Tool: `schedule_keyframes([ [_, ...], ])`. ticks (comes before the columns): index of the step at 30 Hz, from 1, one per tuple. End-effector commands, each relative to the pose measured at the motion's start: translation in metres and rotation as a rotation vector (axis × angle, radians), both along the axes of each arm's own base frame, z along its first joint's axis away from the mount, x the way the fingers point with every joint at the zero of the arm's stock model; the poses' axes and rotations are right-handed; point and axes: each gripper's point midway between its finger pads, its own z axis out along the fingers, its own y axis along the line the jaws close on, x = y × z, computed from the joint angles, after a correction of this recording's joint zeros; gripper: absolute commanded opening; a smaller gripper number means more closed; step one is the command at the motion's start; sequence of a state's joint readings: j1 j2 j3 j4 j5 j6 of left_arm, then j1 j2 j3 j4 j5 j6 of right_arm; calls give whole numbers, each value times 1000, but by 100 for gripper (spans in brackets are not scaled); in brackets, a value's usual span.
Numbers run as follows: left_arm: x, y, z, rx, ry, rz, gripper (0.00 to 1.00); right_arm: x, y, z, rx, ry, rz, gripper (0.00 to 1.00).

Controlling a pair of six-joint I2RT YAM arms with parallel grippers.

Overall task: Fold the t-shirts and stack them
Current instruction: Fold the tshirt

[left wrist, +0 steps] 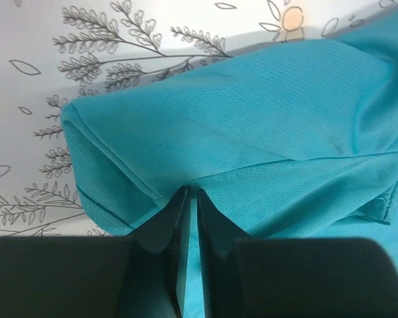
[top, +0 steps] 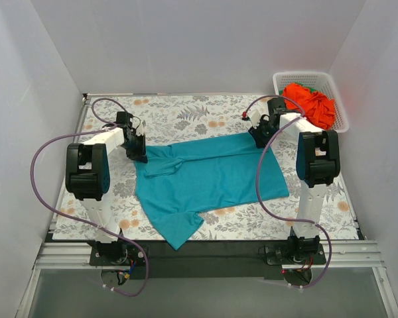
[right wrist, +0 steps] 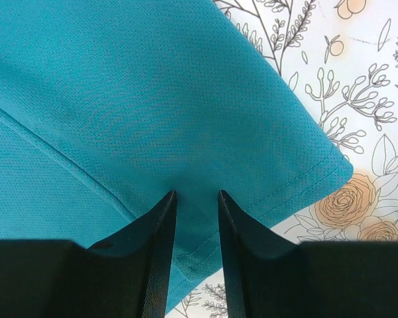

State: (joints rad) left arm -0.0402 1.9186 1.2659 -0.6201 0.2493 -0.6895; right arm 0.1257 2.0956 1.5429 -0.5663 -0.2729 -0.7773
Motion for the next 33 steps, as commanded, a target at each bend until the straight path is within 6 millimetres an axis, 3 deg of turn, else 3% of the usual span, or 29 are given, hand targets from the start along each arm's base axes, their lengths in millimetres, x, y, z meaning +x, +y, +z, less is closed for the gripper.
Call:
schedule_keyframes([
  [1, 8, 30, -15, 97, 14, 52, 6, -12, -16, -26, -84, 67, -30, 38],
  [3, 15, 35, -17, 113, 5, 49, 4, -19, -12, -29, -72, 86, -34, 37],
  [4, 16, 52, -25, 129, 24, 85, 3, -22, -8, -27, -66, 89, -30, 38],
  [6, 29, 61, -22, 145, 9, 94, 1, -31, 4, -29, -53, 109, -20, 38],
  [7, 31, 64, -28, 151, 20, 95, 1, -33, 9, -27, -46, 111, -18, 38],
  [10, 34, 55, -17, 91, 10, 44, 1, -39, 24, -18, -8, 120, -13, 38],
  [12, 36, 35, 11, -17, -47, -26, 12, -31, 28, -4, 29, 104, -29, 38],
  [15, 43, 23, 55, -98, -158, -69, 31, -22, 31, 19, 80, 77, -50, 38],
  [17, 58, 28, 81, -106, -223, -44, 34, -11, 33, 38, 114, 42, -67, 38],
  [20, 83, 37, 102, -111, -284, 5, 34, 4, 34, 54, 135, 4, -86, 39],
  [23, 104, 51, 101, -100, -297, 66, 34, 19, 31, 54, 116, -19, -105, 39],
  [26, 115, 66, 87, -84, -279, 120, 29, 34, 27, 46, 83, -32, -118, 39],
  [33, 115, 80, 51, -40, -233, 145, 27, 54, 22, 27, 47, -38, -121, 48],
])
